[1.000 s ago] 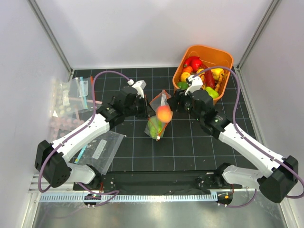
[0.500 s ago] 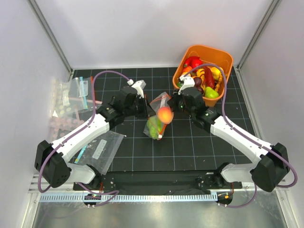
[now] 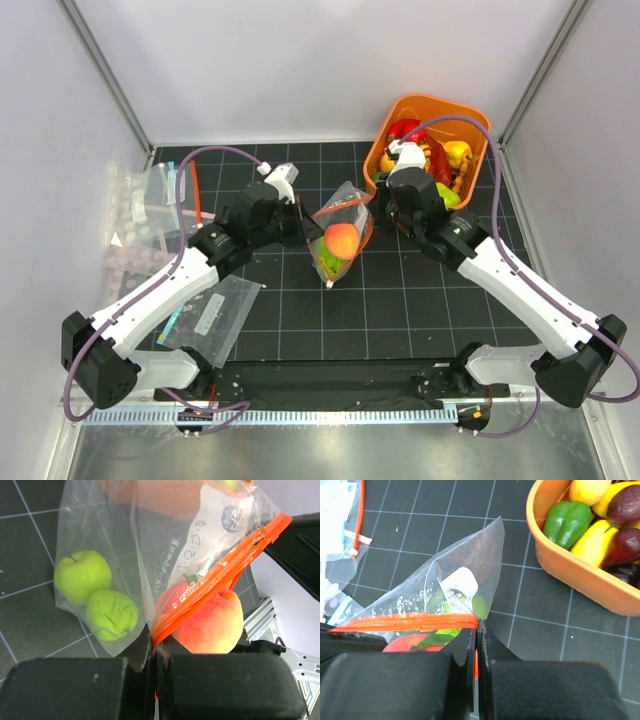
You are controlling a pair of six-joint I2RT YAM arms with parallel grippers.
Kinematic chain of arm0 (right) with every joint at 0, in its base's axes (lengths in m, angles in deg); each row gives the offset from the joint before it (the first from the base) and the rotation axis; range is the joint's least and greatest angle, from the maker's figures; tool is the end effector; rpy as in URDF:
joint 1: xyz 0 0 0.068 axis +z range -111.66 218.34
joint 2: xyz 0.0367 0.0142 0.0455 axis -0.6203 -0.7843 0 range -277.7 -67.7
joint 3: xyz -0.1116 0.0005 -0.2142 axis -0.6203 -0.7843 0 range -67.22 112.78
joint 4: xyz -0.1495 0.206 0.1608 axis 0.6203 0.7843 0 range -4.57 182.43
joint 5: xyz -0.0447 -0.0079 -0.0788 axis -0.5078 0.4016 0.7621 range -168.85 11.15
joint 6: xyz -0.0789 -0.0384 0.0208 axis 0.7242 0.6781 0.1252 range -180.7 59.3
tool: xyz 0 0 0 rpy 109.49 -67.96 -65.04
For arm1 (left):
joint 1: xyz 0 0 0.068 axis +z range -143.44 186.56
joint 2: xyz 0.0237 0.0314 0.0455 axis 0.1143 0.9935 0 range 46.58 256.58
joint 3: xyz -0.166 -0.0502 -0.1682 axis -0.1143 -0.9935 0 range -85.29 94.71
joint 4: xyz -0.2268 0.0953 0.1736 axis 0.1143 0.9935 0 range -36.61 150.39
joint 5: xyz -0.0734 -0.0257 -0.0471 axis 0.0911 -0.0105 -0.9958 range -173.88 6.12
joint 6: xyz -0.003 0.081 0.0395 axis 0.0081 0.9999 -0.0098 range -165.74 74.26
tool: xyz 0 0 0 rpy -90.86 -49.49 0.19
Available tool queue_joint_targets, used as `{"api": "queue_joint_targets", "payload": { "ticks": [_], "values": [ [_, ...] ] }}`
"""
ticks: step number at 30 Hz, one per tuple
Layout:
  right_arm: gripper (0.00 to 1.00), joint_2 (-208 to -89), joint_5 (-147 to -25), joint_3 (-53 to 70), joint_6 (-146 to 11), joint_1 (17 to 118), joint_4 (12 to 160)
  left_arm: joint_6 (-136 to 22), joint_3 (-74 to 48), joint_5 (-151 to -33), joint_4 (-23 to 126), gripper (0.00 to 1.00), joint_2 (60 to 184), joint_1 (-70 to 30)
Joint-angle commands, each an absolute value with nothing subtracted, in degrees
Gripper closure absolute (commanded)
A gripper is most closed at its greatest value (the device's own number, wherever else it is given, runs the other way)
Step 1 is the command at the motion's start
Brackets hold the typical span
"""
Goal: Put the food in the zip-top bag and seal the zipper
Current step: Adjust the zipper food storage bag at the center of the board.
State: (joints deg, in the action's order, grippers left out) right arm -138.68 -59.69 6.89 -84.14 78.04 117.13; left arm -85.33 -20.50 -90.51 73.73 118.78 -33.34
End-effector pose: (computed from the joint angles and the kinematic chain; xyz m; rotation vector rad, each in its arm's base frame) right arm 0.2936 0.2093 0.3362 -0.0862 2.0551 0.3422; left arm 0.2838 -0.2495 0.2848 0.0829 2.1975 -0.9465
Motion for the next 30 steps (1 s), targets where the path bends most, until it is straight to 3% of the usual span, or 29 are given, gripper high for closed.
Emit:
{"api": "queue_joint_targets", "payload": {
  "ticks": [1,7,15,17,18,19,20,22,25,30],
  "values": [
    [0.99,-135.38,-50.29,9.34,-82.32,77.36,122.17,-83.97,-20.25,-87.22,75.98,1.00,116.28,-32.81],
    [0.99,-133.97,-50.56,8.81,-81.44,77.36,122.34,-82.65,-19.46,-84.41,78.17,1.00,114.79,-33.60],
    [0.98,-135.11,-54.32,7.76,-81.26,77.36,119.90,-79.75,-16.91,-65.08,84.77,1.00,109.60,-38.43],
    [0.91,-135.11,-59.92,5.31,-81.53,77.36,117.00,-79.31,-16.82,-61.91,85.21,1.00,109.25,-39.84],
    [0.82,-134.76,-62.04,4.16,-82.31,77.45,113.33,-79.22,-16.74,-60.95,85.38,1.00,109.16,-40.37],
    [0.69,-134.32,-63.89,2.84,-82.67,77.37,111.20,-79.14,-16.74,-60.42,85.56,1.00,109.24,-40.46],
    [0.46,-133.19,-67.04,0.13,-83.02,77.28,109.18,-79.13,-16.65,-60.32,85.56,1.00,109.33,-40.46],
    [0.31,-132.65,-69.08,-2.60,-84.33,77.36,105.13,-79.13,-16.82,-60.67,85.47,1.00,109.77,-40.37],
    [0.20,-133.96,-71.37,-4.20,-85.30,77.28,101.78,-79.22,-17.52,-61.64,84.07,1.00,110.38,-40.46],
    [0.17,-137.48,-73.23,-3.67,-85.66,77.36,100.99,-79.40,-17.88,-61.21,83.10,1.00,111.27,-40.37]
  ]
}}
